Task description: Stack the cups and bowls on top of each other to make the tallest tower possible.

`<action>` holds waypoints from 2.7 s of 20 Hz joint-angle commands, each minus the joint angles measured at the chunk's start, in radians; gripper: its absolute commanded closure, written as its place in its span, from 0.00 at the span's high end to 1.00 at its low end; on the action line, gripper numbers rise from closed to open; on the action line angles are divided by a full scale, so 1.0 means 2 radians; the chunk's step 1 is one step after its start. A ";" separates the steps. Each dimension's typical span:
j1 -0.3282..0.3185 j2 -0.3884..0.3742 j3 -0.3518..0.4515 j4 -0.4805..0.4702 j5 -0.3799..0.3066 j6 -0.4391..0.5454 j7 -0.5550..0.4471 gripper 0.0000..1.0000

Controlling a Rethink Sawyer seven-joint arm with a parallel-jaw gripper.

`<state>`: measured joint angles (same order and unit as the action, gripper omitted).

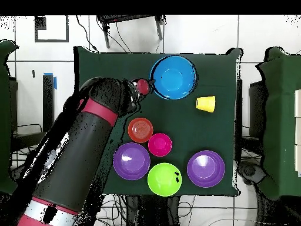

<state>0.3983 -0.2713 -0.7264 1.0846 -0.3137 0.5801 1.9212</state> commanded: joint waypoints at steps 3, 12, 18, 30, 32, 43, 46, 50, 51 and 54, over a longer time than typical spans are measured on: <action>0.010 0.011 0.033 0.015 0.021 -0.024 0.125 0.00; 0.013 0.014 0.036 0.016 0.017 -0.029 0.142 0.00; 0.010 0.012 0.041 0.016 0.016 -0.037 0.146 0.00; 0.011 0.017 0.040 0.010 0.013 -0.038 0.148 0.00; 0.010 0.018 0.040 0.008 0.012 -0.038 0.146 0.00; 0.016 0.031 0.029 -0.005 0.009 -0.030 0.151 0.00; 0.017 0.034 0.028 -0.008 0.011 -0.029 0.152 0.00; 0.015 0.037 0.027 -0.013 0.014 -0.029 0.152 0.00; 0.015 0.037 0.028 -0.015 0.014 -0.027 0.150 0.00; 0.014 0.037 0.028 -0.016 0.016 -0.028 0.149 0.00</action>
<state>0.4150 -0.2132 -0.7318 1.0832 -0.3127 0.5574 2.0280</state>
